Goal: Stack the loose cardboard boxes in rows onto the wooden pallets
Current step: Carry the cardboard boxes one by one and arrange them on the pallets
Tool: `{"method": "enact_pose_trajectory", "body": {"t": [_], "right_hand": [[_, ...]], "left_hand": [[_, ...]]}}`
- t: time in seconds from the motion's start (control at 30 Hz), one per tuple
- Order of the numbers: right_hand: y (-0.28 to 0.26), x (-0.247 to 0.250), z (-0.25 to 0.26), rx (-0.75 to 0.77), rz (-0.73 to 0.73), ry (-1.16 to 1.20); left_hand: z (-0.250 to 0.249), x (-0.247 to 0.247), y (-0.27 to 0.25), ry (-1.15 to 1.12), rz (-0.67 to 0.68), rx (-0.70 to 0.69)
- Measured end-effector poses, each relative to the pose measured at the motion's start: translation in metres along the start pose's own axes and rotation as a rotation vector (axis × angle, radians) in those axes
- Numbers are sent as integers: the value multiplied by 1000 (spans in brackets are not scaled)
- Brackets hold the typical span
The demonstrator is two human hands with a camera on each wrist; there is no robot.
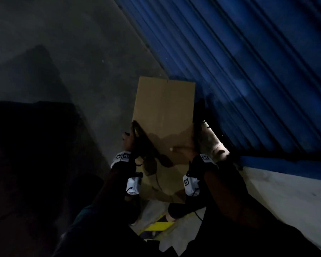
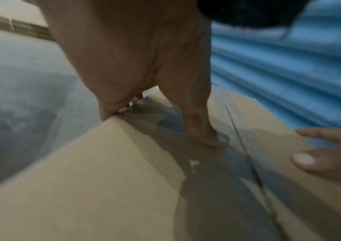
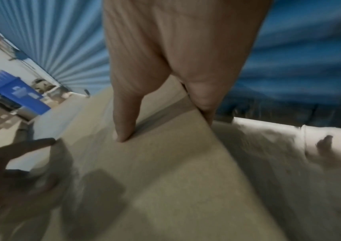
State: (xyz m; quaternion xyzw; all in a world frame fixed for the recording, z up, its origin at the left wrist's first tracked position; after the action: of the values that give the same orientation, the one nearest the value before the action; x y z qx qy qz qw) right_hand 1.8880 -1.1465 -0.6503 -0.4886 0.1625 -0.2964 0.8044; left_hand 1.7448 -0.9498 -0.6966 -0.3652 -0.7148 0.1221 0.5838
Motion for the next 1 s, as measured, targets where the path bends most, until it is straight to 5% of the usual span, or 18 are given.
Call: {"method": "enact_pose_trajectory", "body": {"t": [0.27,0.63,0.83,1.0], "right_hand": [[-151,-13,90,155,-179,-55],[-344,-68,212,740,-220,-263],[-427,-80,226,896,-236,-279],[-485,-87,218,974,-189,-303]], "left_hand": [[-6,140,-102,-257,42,42],[-6,334,-240,-333,-88,-165],[-3,388,-320,-516,-239,-325],[20,402,-398,-587,-387,-315]]}}
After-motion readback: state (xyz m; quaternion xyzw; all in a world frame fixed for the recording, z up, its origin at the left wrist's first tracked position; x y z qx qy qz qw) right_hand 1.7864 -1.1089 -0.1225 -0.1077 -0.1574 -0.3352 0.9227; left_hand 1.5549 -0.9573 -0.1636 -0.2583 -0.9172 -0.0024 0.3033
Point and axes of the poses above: each hand's wrist, its own y-axis towards the middle knuckle, its own x-axis out of the back of the hand, z = x × y, the point moved 7 cm from there along y, towards the middle knuckle, and after that the axes turned 9 degrees about y, right-handed, at the moved point
